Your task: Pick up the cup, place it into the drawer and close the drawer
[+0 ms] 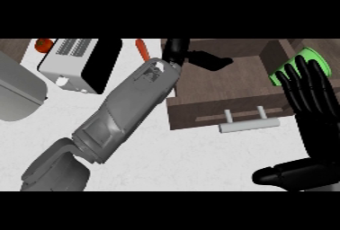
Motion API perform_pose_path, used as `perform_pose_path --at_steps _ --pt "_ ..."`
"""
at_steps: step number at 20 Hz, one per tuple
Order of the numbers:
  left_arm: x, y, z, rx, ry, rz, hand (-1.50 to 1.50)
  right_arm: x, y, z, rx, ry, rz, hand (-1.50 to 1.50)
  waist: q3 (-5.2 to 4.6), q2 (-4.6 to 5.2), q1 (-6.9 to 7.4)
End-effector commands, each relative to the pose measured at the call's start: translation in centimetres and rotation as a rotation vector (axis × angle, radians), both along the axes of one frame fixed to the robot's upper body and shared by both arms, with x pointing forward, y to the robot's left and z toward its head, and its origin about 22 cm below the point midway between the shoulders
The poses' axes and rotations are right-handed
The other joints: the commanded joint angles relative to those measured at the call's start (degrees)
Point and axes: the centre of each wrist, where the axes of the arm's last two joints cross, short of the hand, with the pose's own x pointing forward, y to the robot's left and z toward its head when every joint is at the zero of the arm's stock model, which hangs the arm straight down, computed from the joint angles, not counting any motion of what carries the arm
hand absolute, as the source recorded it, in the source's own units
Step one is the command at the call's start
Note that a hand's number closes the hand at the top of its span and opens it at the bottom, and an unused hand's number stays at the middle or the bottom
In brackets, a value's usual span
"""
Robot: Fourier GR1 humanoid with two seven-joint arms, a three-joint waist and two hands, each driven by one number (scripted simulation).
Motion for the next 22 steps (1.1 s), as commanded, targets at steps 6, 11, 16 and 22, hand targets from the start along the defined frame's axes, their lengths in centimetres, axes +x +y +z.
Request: perform_pose_path --at_steps 6,11,16,22 --pt "-1.0 -0.6 -0.4 -0.149 -0.024 -0.072 -1.50 0.0 -0.2 0.4 0.059 -0.006 0.040 -1.50 -0.05 -0.22 0.88" --pt "-0.6 -0.6 1.4 -0.310 -0.056 -0.119 -1.50 -0.7 -2.4 0.5 0.075 0.023 0.053 -1.50 -0.07 -0.74 2.99" --pt "-1.5 -0.5 0.8 -0.367 -0.014 -0.125 -1.50 -2.3 -2.6 1.1 0.011 0.018 0.066 1.50 -0.12 -1.62 5.96" --pt "-0.7 4.6 2.5 -0.449 -0.046 -0.058 -1.50 -1.8 -3.6 1.1 -0.226 0.002 0.094 1.50 -0.13 -1.92 7.90"
